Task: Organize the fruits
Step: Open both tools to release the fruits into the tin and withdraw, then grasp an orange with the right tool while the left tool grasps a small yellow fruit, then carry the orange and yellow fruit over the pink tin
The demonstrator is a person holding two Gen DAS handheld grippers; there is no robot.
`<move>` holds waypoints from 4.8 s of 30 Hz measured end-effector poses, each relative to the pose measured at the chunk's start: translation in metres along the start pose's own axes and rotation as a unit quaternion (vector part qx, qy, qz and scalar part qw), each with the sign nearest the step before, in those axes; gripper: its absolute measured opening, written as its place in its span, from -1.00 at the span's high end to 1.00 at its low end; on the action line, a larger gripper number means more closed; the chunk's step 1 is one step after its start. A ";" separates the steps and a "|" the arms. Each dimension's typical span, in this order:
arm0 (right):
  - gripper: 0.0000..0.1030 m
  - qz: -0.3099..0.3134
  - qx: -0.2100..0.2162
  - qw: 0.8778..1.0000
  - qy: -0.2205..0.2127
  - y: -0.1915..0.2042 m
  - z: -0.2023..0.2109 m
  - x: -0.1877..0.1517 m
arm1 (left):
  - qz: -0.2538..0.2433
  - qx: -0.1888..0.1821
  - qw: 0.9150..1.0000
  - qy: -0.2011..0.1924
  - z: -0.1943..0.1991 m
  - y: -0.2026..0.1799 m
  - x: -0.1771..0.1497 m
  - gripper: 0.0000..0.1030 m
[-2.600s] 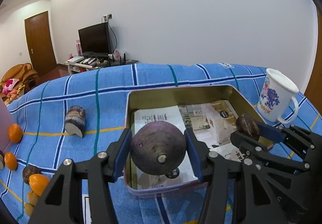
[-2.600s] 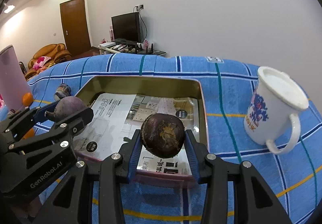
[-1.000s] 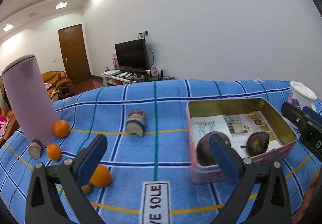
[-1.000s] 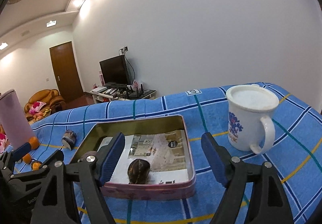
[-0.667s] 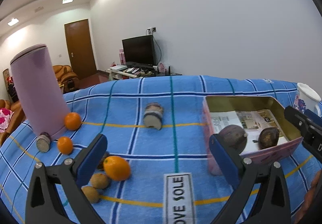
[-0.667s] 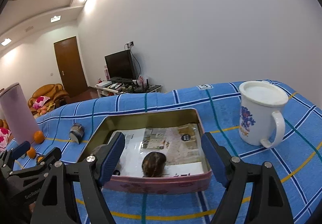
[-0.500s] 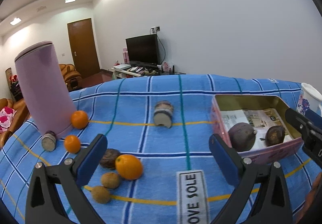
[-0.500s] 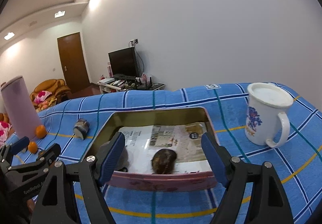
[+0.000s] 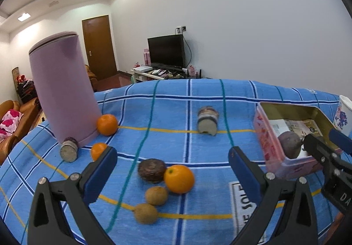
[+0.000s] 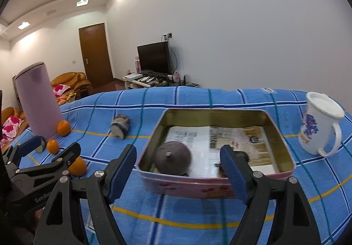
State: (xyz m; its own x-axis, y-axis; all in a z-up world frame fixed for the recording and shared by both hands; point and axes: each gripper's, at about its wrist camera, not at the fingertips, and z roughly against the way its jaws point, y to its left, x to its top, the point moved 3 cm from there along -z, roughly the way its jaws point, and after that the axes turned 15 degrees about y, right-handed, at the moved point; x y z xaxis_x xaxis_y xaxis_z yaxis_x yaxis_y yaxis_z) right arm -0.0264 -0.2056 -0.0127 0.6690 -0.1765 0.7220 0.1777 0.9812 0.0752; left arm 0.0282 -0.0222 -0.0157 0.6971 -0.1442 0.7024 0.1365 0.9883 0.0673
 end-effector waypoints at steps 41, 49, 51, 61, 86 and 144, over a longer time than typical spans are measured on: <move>0.04 0.043 0.168 0.966 0.192 0.150 -0.092 -0.004 | 0.006 -0.033 0.998 0.048 -0.018 0.131 0.001 -0.99; 0.21 0.032 0.185 0.963 0.194 0.139 -0.089 -0.007 | -0.065 -0.139 0.986 0.063 -0.015 0.116 -0.007 -0.99; 0.21 0.027 0.189 0.963 0.190 0.132 -0.085 -0.009 | -0.087 -0.161 0.981 0.066 -0.013 0.107 -0.010 -0.98; 0.21 0.034 0.160 0.979 0.119 0.095 -0.035 -0.014 | -0.196 -0.169 0.961 0.094 -0.024 0.053 -0.024 -0.50; 0.21 0.026 0.147 0.986 0.079 0.083 -0.017 -0.008 | -0.113 -0.214 0.969 0.050 -0.015 0.085 -0.016 0.42; 0.21 -0.055 -0.066 0.996 0.011 -0.113 -0.018 0.035 | -0.115 -0.190 0.975 0.016 -0.006 -0.149 0.043 0.42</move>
State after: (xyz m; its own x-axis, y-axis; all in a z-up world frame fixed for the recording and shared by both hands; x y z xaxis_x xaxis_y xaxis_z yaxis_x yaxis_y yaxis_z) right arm -0.0098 -0.3245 -0.0080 0.6553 -0.2851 0.6995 0.3429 0.9374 0.0608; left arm 0.0418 -0.1756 0.0002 0.6379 -0.3669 0.6771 0.5377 0.8416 -0.0506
